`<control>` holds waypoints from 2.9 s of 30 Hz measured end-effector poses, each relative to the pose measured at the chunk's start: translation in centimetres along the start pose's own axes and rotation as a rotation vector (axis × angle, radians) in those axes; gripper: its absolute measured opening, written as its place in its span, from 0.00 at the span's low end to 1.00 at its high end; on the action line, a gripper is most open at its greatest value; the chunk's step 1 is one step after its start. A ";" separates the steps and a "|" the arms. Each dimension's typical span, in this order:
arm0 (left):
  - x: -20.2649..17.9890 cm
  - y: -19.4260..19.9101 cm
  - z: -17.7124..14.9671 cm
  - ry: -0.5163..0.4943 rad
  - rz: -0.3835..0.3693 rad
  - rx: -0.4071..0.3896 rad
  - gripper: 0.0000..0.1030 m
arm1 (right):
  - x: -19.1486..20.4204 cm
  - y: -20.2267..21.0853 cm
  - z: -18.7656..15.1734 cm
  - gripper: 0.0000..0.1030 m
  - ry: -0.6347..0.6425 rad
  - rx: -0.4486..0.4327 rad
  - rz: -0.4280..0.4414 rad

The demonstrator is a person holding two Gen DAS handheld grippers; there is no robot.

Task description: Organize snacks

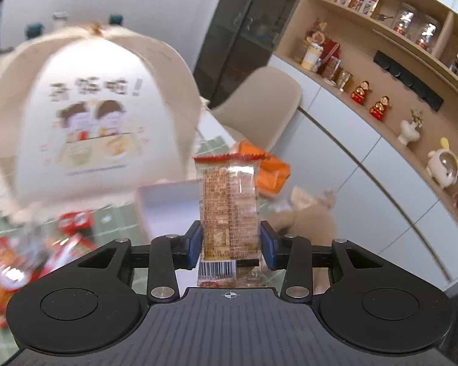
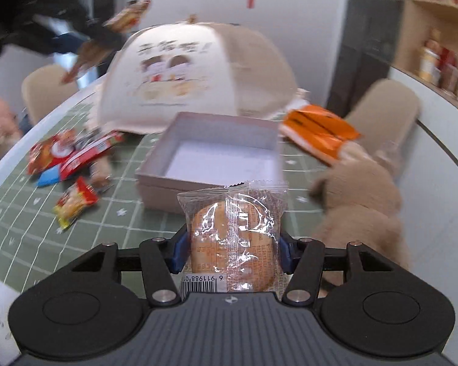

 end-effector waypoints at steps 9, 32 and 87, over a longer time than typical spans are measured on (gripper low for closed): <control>3.1 -7.9 -2.1 0.128 0.051 -0.062 0.41 | -0.9 -0.1 -0.9 0.54 -0.045 0.002 -0.004; 15.5 0.3 -13.7 0.364 0.301 -0.055 0.41 | 4.9 -9.8 11.4 0.61 0.028 -0.019 0.080; 24.5 -4.5 -3.8 -0.020 0.410 0.122 0.26 | 20.5 -15.8 7.2 0.14 0.253 0.207 0.173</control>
Point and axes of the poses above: each gripper's, at about its wrist camera, not at the fingertips, and y roughly against the way its jaws point, x to its left, z to its top, the point moved 2 cm from there along -y, roughly the way its jaws point, and after that the axes turned 5 degrees about x, right-handed, at the moved point
